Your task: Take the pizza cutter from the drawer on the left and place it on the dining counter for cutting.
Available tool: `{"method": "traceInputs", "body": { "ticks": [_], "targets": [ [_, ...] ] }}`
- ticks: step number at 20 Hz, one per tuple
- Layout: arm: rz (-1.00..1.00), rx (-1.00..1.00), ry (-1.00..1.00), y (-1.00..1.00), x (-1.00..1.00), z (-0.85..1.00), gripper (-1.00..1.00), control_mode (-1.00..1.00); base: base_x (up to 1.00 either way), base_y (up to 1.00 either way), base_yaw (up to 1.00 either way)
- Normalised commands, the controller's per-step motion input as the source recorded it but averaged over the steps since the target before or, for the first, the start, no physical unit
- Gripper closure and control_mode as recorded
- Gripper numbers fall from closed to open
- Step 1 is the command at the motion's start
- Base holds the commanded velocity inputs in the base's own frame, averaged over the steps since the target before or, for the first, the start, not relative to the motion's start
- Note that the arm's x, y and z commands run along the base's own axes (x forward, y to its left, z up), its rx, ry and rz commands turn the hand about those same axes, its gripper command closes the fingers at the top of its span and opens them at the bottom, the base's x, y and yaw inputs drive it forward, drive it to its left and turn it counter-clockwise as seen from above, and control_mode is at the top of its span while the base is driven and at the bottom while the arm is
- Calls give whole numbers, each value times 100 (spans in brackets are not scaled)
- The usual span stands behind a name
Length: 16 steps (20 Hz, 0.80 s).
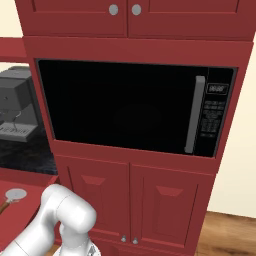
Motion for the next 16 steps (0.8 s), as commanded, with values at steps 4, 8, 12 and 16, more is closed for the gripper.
{"method": "traceInputs", "body": {
  "ticks": [4, 8, 12, 16],
  "targets": [
    [0, 0, 8, 4, -53, -10, 100, -100, 0, 0, 0],
    [0, 0, 1, 0, -5, 0, -100, -100, 0, 0, 0],
    [0, 0, 0, 0, 0, 0, -100, -100, 0, 0, 0],
    [0, 0, 0, 5, -25, 0, -100, -100, 0, 0, 0]
  ]
}}
